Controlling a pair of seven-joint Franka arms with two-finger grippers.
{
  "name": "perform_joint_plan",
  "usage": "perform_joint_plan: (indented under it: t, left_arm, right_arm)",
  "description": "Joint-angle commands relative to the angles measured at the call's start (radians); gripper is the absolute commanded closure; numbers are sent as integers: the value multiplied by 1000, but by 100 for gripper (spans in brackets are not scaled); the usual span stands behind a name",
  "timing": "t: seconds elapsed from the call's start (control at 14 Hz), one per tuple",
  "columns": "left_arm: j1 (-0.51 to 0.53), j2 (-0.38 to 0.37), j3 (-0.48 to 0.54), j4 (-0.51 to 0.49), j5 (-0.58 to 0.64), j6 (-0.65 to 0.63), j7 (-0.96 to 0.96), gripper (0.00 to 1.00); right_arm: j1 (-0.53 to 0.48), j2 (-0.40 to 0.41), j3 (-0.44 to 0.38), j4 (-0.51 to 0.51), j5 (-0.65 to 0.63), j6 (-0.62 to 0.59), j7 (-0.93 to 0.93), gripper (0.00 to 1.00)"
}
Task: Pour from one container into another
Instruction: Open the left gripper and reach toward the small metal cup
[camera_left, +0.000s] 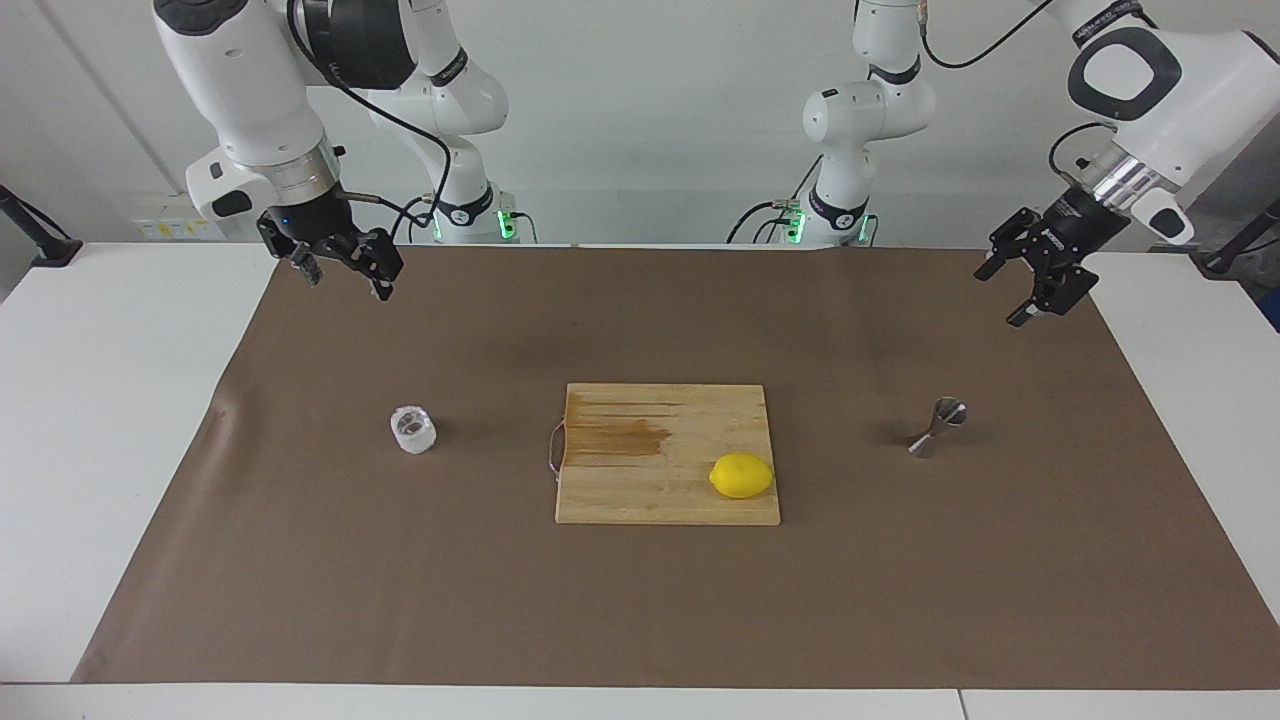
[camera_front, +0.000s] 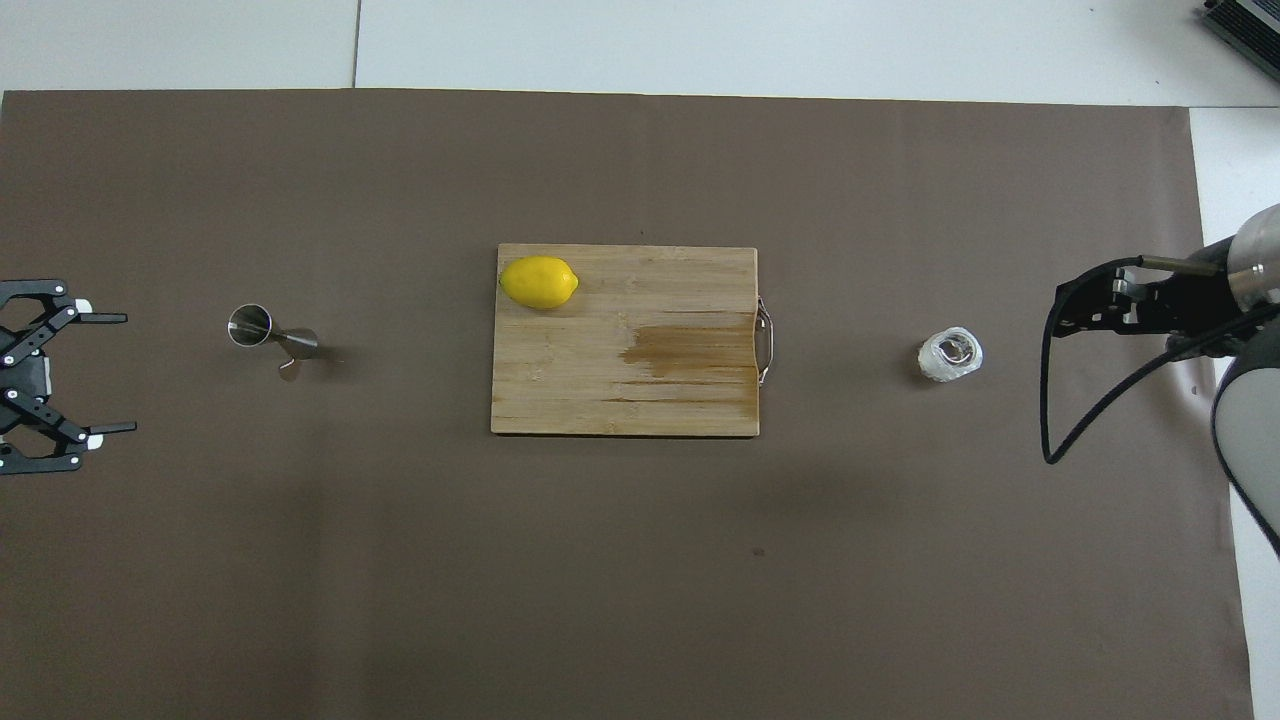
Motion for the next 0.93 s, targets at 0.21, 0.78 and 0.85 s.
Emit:
perform_joint_plan:
  t: [0.21,0.78,0.85]
  left_arm:
    - [59,71,-8,-126,-313,219,-208,0]
    - [-15,140,-9,-246,-636,481,-210,0]
    - [-17,160,-9,-244,-682,486,-207,0]
  right_arm:
    - [-2,-7,-5,2,5,-13,-19,0]
    - [-2,-7,-5,2,5,-13,-19,0]
    - [-2,-7,-3,2,5,-13,-19,0]
